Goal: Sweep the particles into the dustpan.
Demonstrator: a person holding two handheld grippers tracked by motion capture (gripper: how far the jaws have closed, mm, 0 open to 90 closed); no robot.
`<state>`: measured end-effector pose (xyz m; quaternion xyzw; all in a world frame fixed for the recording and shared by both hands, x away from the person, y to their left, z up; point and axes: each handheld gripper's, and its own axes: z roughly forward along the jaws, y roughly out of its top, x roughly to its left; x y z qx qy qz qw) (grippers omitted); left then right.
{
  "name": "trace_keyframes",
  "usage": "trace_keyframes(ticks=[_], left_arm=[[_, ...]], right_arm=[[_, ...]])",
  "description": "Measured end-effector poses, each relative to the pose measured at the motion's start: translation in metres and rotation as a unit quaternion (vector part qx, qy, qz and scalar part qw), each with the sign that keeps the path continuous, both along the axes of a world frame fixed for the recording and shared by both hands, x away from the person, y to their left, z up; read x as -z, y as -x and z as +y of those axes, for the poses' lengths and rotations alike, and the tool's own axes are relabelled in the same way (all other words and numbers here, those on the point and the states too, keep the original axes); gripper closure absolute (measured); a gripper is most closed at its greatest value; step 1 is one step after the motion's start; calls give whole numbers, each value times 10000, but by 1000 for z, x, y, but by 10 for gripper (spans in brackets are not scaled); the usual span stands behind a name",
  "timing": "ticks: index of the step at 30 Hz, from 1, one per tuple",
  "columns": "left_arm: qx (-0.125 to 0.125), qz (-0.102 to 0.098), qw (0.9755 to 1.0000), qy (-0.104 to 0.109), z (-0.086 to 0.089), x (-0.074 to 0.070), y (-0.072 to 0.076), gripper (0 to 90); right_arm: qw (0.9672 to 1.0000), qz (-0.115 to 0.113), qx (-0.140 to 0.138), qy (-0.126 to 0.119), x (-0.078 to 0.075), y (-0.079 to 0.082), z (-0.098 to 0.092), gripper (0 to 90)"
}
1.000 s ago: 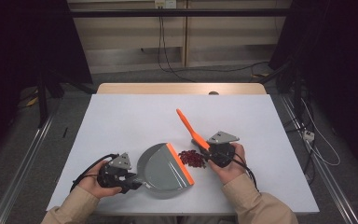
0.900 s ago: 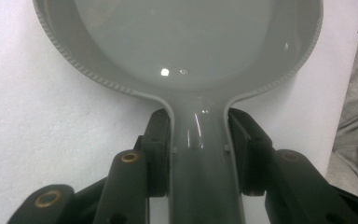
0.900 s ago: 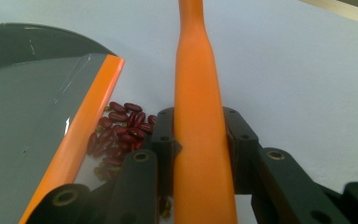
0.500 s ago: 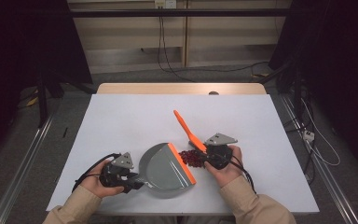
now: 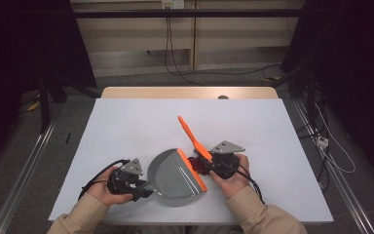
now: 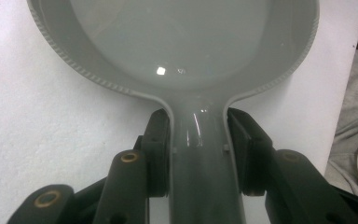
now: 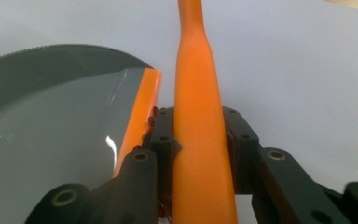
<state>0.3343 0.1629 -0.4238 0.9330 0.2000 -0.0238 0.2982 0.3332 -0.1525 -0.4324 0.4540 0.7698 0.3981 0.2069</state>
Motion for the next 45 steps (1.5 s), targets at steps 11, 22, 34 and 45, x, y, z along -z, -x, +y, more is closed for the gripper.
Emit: trace_keyframes(ticks=[11,22,34,45], left_arm=[[-24,22,10000,31,-3,1,-2,625],[-58,85,9999,69,-6,1,-3,625],[-65,144,9999,63,-8,1,-5,625],[-87,173,9998,61,-7,1,-5,625]], right_arm=[[9999,6,9,-131,1,2,6,700],[9995,50,17,-301,2,2,11,699],[9989,92,19,-459,1,2,17,699],[9989,15,-51,-468,1,5,27,699]])
